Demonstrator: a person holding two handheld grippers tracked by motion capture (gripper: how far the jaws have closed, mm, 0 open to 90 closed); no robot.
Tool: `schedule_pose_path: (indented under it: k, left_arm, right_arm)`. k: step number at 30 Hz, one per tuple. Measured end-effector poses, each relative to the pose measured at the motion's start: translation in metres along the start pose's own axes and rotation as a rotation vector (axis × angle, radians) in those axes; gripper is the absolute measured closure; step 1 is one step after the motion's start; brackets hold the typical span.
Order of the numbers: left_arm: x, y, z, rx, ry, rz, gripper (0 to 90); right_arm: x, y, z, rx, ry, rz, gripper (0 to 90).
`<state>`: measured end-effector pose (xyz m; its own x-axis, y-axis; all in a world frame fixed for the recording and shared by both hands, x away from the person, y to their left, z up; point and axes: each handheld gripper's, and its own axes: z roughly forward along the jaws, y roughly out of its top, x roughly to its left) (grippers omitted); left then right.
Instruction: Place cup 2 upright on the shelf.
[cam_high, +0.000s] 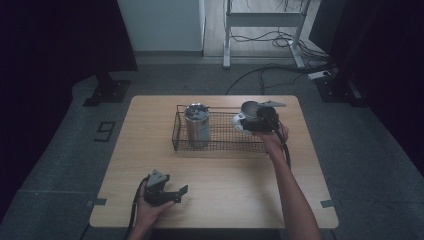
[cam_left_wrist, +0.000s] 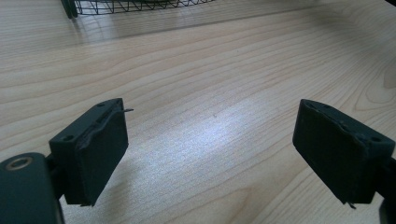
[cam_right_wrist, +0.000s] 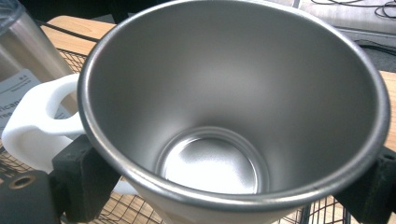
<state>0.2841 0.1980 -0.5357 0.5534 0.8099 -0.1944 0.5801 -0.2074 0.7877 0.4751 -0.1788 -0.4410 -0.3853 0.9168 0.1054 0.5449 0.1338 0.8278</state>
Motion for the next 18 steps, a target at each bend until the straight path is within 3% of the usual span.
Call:
schedule_pose_path:
  k: [18]
  left_arm:
    - [0.000, 0.000, 0.000, 0.006, 0.007, 0.002, 10.6]
  right_arm:
    - [-0.004, -0.011, 0.021, 0.041, -0.024, 0.016, 8.1]
